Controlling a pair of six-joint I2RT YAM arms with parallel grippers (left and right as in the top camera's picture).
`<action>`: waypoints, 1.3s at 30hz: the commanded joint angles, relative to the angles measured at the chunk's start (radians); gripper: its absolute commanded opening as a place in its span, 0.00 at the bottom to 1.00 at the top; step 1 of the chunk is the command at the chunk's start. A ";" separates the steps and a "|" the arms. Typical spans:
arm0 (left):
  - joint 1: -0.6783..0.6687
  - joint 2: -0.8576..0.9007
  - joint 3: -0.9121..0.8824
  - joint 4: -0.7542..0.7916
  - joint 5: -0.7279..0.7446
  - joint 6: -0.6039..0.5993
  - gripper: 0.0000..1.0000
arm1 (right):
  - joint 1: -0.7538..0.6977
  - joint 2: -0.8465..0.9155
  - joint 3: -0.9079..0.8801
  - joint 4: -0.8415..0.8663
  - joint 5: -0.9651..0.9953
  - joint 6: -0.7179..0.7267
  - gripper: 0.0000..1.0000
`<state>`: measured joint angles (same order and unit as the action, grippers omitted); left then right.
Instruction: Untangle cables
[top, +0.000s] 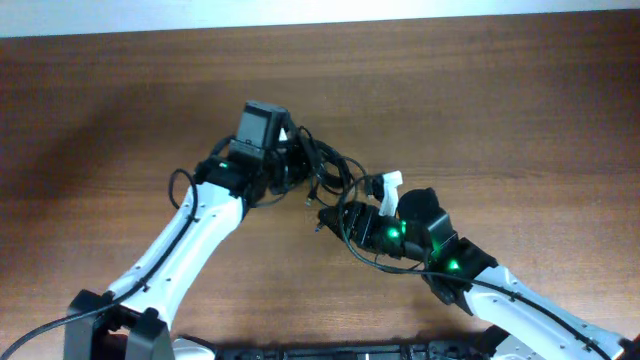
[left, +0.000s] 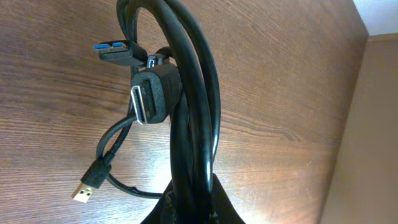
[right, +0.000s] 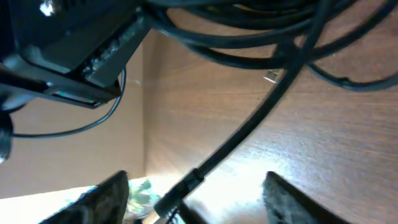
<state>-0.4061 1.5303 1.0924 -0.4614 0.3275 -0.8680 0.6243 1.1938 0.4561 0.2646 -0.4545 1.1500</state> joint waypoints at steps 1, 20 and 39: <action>-0.032 -0.027 0.016 0.017 -0.086 -0.029 0.00 | 0.026 -0.008 -0.002 0.005 0.043 -0.008 0.57; -0.067 -0.027 0.016 0.037 -0.116 0.241 0.00 | 0.023 -0.008 -0.002 0.003 0.045 -0.046 0.04; 0.016 -0.027 0.016 -0.097 0.499 1.084 0.00 | -0.252 -0.008 -0.002 -0.044 -0.112 -0.211 0.04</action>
<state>-0.3847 1.5303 1.0924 -0.5617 0.6098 0.0463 0.3782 1.1938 0.4561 0.2161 -0.5514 0.9600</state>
